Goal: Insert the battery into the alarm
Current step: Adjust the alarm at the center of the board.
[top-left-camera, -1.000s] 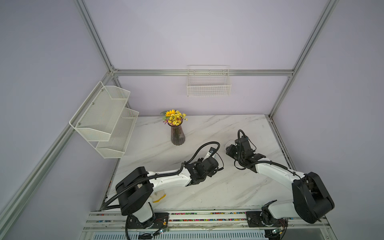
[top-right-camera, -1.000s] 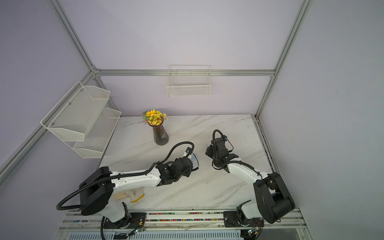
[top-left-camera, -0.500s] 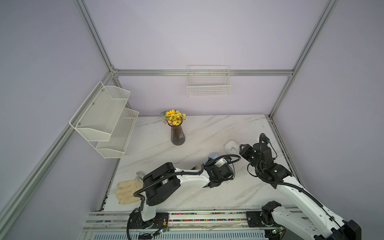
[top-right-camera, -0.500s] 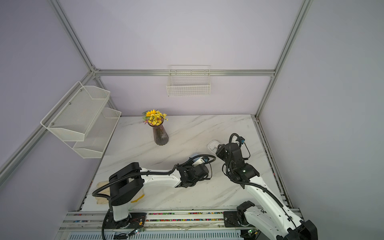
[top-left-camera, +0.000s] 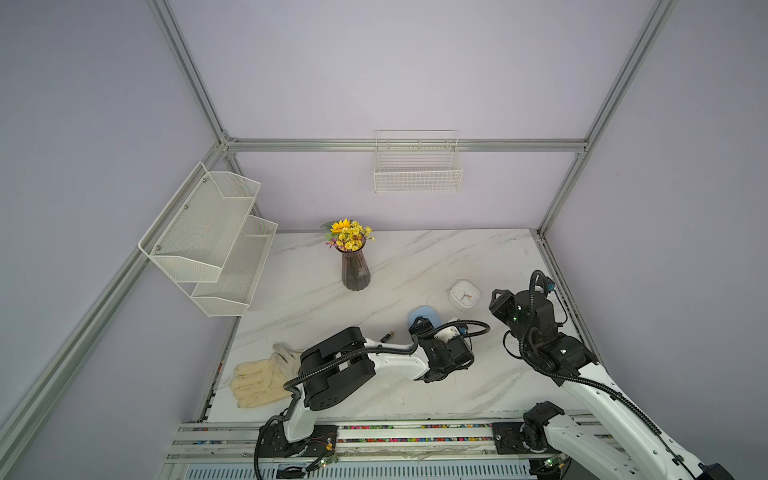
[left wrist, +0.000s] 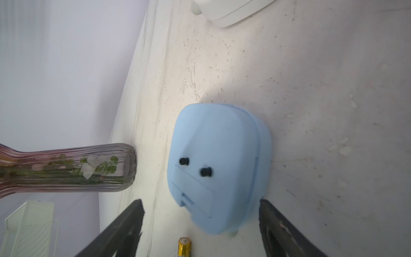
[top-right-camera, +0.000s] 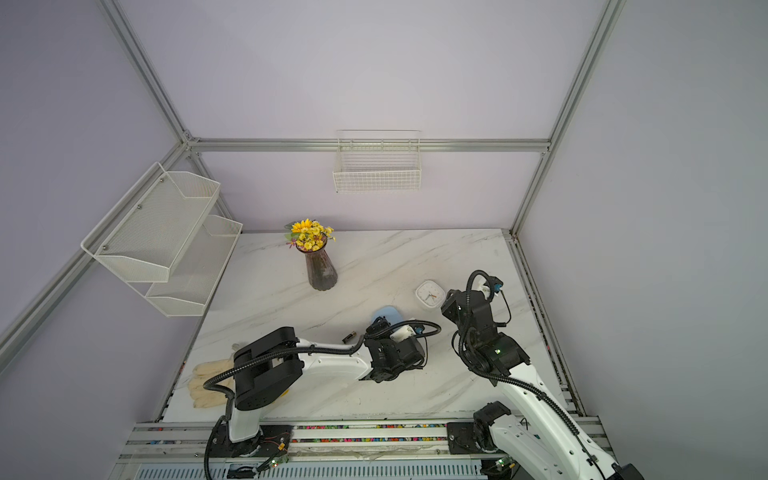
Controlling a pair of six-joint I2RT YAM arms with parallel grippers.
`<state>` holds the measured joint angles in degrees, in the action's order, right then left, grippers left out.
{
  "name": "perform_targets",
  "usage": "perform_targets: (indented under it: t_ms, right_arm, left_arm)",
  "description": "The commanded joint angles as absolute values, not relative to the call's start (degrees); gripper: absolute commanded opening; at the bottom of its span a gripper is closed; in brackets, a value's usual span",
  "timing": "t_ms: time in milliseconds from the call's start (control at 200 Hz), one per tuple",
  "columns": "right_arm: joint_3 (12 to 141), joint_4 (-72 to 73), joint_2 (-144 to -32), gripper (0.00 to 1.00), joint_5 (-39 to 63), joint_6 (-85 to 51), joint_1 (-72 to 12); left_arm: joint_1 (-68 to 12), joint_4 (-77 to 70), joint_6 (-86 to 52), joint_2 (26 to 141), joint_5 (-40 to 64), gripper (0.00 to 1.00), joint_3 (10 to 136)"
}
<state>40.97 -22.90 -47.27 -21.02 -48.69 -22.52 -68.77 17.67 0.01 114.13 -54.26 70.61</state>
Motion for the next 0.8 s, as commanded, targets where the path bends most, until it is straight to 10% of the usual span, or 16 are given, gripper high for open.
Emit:
perform_targets:
  t_ms: [0,485,795]
  right_arm:
    - [42.63,-24.35,-47.53,0.52,-21.98,-48.17,-22.25]
    - [42.32,-21.25,-51.22,0.52,-14.35,-44.68,-22.31]
    - [42.89,-8.12,-68.06,0.54,5.19,-39.77,-22.32]
  left_arm:
    - [-69.34,18.08,-4.22,111.55,-52.19,0.82,70.61]
    - [-67.84,0.07,-13.81,92.10,-25.83,0.87,56.13]
    - [-51.43,-6.29,-44.48,86.48,-11.02,0.88,49.25]
